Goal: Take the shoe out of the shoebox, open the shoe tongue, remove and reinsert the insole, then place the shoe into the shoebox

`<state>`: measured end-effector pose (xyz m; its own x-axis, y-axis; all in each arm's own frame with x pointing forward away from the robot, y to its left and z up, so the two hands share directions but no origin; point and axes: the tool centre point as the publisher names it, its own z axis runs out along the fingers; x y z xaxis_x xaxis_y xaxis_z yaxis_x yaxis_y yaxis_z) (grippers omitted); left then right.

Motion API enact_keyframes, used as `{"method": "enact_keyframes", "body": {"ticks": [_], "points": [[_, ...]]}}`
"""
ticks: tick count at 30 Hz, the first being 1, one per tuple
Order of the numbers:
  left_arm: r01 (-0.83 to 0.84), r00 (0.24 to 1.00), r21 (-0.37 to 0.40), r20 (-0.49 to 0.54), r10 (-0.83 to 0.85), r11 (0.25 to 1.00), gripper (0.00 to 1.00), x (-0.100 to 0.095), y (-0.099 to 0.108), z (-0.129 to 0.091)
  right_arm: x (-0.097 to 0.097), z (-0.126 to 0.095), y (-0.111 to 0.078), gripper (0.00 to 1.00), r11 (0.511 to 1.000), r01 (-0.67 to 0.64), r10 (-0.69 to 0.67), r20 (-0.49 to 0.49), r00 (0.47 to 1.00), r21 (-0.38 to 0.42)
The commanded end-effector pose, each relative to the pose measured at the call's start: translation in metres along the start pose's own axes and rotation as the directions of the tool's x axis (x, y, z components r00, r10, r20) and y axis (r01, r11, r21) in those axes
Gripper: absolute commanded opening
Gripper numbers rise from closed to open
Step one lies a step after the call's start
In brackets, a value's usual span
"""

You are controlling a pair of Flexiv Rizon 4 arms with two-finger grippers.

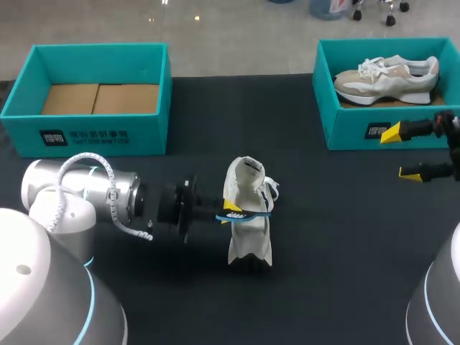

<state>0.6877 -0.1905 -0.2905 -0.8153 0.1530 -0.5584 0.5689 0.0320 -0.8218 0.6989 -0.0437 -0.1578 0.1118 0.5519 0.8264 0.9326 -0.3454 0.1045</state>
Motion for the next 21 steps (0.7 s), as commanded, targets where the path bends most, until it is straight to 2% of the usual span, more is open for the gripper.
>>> {"method": "enact_keyframes", "body": {"ticks": [1,21], "points": [[-0.003,1.0,-0.004,-0.002,0.003,1.0,0.0,-0.001,0.007,0.003,0.0,0.0,-0.001,1.0,1.0,-0.002,0.002,0.004,1.0,-0.001],[-0.045,0.999,-0.05,-0.03,0.043,0.998,0.0,-0.017,0.042,0.007,0.0,0.0,-0.001,1.0,1.0,-0.002,0.002,0.004,1.0,-0.001]]}}
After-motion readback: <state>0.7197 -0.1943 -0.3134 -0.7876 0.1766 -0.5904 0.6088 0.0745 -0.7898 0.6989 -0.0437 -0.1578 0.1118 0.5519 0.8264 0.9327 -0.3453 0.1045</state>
